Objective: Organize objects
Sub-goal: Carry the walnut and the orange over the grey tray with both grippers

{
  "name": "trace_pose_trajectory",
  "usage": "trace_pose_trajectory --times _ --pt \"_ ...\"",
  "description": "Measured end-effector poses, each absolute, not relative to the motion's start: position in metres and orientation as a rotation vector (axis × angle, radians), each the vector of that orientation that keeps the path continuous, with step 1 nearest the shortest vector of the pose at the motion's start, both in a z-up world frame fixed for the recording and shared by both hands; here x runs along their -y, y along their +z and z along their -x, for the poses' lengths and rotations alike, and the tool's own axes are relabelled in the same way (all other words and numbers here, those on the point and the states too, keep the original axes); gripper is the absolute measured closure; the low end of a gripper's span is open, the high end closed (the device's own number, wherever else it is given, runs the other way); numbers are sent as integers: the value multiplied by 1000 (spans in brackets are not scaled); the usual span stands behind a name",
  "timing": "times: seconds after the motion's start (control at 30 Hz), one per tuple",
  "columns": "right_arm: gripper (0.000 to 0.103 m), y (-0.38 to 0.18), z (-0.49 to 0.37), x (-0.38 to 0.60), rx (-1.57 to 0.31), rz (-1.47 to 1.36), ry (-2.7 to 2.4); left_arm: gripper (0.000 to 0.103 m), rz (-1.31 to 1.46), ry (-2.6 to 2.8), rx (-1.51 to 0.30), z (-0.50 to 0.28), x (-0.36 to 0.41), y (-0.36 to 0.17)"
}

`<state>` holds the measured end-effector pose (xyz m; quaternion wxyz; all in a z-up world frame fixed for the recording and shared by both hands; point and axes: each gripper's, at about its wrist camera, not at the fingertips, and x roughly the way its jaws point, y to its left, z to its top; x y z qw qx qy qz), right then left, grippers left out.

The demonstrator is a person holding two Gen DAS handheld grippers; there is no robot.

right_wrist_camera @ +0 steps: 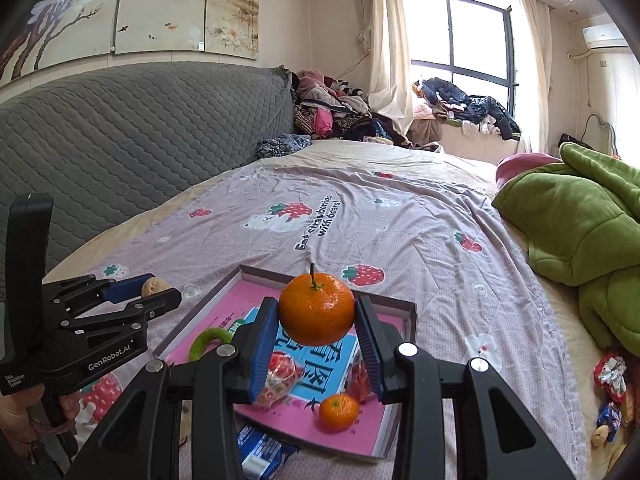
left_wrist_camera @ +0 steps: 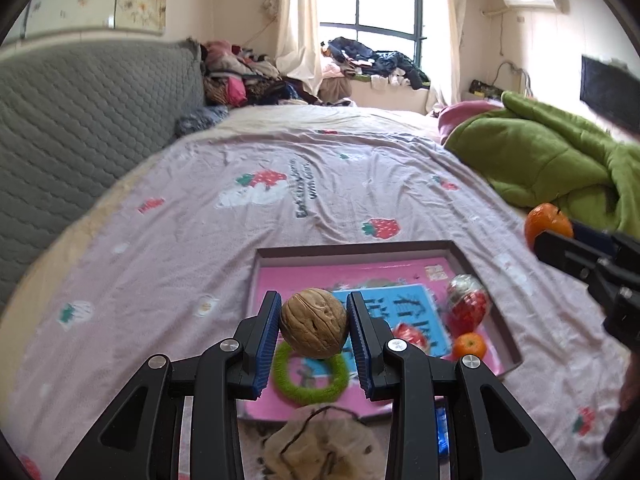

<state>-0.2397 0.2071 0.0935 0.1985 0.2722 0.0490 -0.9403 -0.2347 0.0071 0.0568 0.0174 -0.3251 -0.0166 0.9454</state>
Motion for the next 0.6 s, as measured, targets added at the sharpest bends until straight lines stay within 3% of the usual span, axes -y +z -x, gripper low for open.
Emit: trace_pose_trajectory --times 0.6 --pt "63 65 291 -200 -123 -803 -2611 68 1124 2932 32 297 -5 27"
